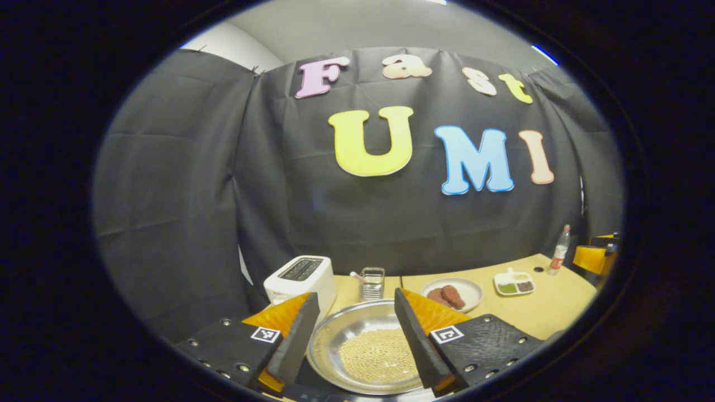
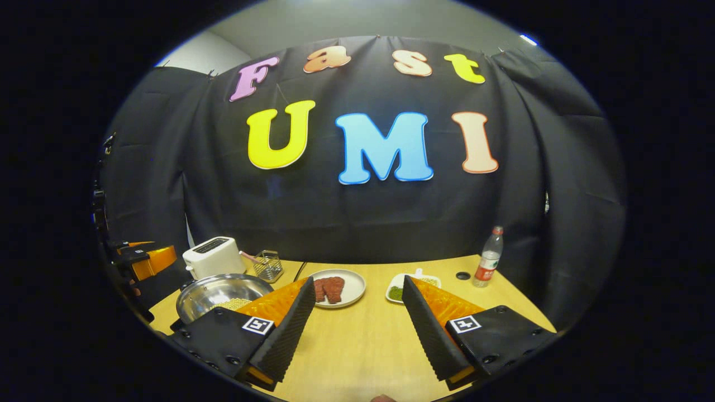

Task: First push the handle of the pot to place it horizontally, then grasp the pot with both hands and set it on the induction cooktop.

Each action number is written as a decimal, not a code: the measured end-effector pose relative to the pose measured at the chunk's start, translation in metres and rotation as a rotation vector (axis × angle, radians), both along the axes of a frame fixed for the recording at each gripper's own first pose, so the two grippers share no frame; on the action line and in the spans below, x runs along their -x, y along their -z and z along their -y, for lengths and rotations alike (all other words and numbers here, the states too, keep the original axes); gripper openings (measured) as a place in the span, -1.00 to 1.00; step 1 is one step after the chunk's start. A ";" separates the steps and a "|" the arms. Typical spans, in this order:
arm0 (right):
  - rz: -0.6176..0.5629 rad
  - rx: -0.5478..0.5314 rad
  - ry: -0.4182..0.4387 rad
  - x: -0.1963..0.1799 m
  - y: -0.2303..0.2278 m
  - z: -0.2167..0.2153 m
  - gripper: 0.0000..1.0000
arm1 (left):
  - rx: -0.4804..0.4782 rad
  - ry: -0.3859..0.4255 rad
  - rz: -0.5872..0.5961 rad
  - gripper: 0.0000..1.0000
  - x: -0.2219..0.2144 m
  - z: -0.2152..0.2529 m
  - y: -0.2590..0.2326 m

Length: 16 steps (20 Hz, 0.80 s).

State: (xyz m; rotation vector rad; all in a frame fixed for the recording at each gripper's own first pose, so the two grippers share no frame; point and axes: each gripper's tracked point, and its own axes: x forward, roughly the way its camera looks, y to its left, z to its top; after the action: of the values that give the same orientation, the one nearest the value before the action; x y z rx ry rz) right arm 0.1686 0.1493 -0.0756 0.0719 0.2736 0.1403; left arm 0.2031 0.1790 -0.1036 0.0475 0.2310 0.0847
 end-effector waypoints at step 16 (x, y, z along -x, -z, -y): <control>0.233 0.044 0.058 0.143 -0.078 0.155 0.96 | 0.030 0.067 0.214 0.59 0.167 0.167 -0.116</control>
State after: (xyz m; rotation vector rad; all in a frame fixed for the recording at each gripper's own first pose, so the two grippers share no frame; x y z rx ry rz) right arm 0.0257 -0.0060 0.0022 0.0199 0.0417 0.0836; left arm 0.0358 0.0117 0.0127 0.0160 0.0167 0.0188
